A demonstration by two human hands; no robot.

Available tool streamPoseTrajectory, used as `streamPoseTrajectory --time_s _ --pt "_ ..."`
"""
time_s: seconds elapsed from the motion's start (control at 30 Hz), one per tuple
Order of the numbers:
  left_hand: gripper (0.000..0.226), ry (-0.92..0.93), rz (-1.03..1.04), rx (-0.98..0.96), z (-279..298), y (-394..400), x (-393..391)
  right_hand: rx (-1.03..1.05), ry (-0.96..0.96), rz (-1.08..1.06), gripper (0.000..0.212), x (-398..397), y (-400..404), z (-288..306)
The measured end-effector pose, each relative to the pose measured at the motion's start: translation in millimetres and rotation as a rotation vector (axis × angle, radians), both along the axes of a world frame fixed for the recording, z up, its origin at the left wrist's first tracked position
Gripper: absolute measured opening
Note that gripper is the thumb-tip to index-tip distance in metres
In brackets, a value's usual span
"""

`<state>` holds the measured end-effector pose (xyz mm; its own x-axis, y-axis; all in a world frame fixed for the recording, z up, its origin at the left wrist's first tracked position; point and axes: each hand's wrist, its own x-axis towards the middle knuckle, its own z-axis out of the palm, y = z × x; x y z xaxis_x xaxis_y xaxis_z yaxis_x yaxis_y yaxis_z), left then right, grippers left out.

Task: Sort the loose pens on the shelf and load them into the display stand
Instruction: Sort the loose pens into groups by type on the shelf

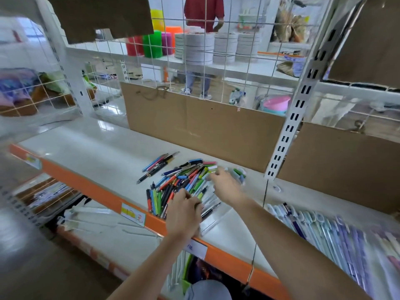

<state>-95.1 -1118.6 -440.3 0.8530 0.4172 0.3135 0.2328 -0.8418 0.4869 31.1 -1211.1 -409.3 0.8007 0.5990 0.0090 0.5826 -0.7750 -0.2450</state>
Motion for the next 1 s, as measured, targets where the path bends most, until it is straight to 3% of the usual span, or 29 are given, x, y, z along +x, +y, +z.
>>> streamPoseTrajectory --time_s 0.13,0.2,0.33,0.5,0.8,1.0 --pt "0.020 0.029 0.022 0.024 -4.9 2.8 2.0 0.067 -0.035 -0.091 0.026 -3.6 -6.8 -0.8" --pt "0.019 0.038 0.019 0.045 -7.5 4.0 3.0 0.229 -0.050 -0.131 0.020 -20.1 -14.9 2.2" --pt "0.019 0.012 -0.018 0.070 -6.2 5.0 2.9 0.683 0.198 -0.251 0.018 -76.4 -54.0 3.2" --pt "0.015 0.004 -0.120 0.132 2.7 2.2 0.9 0.854 0.385 -0.365 0.004 -107.8 -120.6 -5.7" --pt "0.002 -0.116 -0.515 -0.106 0.0 -69.5 -6.7 1.279 0.633 -0.600 0.009 -111.4 -160.5 -13.2" --pt "0.021 -0.096 -0.570 -0.173 -6.7 -70.6 -7.7 1.564 0.744 -0.626 0.014 -110.4 -166.6 -14.4"
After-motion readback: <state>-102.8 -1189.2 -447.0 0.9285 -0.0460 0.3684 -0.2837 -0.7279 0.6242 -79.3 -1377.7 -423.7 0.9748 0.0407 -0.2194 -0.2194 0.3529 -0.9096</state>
